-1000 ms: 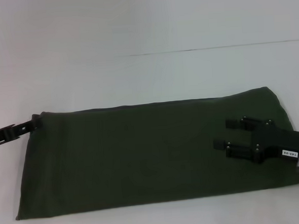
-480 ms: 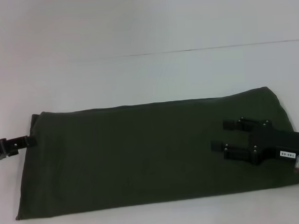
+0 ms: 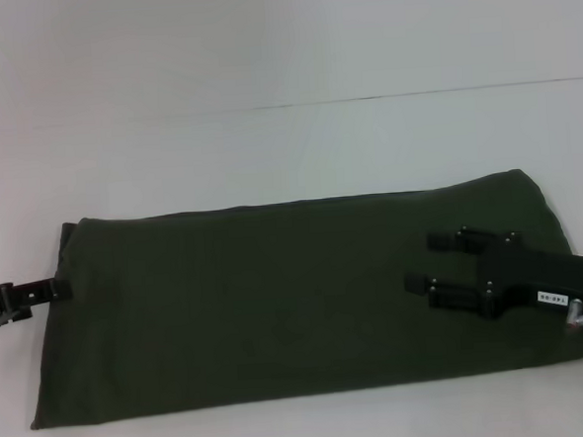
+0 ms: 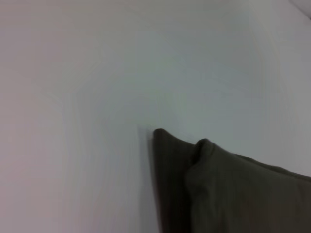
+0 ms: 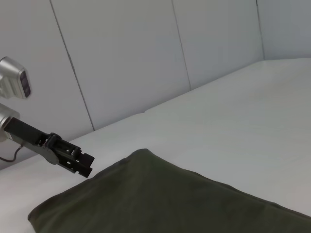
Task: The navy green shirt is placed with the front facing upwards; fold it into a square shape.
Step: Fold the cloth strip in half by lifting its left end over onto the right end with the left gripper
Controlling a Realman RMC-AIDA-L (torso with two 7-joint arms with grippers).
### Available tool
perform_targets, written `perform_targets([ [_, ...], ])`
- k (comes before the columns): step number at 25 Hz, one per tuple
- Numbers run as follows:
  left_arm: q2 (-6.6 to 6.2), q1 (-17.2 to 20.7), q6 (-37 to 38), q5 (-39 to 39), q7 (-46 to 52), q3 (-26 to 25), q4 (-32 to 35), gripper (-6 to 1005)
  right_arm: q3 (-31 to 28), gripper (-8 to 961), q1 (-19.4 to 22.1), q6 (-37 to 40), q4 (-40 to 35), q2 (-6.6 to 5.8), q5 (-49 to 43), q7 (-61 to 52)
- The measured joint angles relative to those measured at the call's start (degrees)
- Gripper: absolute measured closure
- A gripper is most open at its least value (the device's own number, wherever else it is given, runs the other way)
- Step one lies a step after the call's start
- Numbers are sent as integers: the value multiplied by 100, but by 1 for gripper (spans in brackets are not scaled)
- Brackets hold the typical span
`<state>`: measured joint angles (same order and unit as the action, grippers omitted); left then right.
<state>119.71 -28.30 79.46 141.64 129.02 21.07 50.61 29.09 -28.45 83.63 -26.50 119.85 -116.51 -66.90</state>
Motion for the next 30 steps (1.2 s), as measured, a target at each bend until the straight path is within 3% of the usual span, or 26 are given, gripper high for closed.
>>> perform_targets([
  [3, 0, -26, -92, 78, 44, 7, -21, 249, 10, 156, -7, -26, 3, 2, -2, 2],
  [6, 0, -38, -122, 85, 69, 67, -27, 163, 34, 156, -8, -66, 5, 3, -4, 2],
  [17, 3, -78, 267, 150, 129, 152, 44, 112, 54, 155, -27, -186, 59, 3, -4, 1],
  [30, -16, -97, 473, 526, 434, 159, 222, 116, 70, 156, -35, -224, 105, 2, -3, -15],
])
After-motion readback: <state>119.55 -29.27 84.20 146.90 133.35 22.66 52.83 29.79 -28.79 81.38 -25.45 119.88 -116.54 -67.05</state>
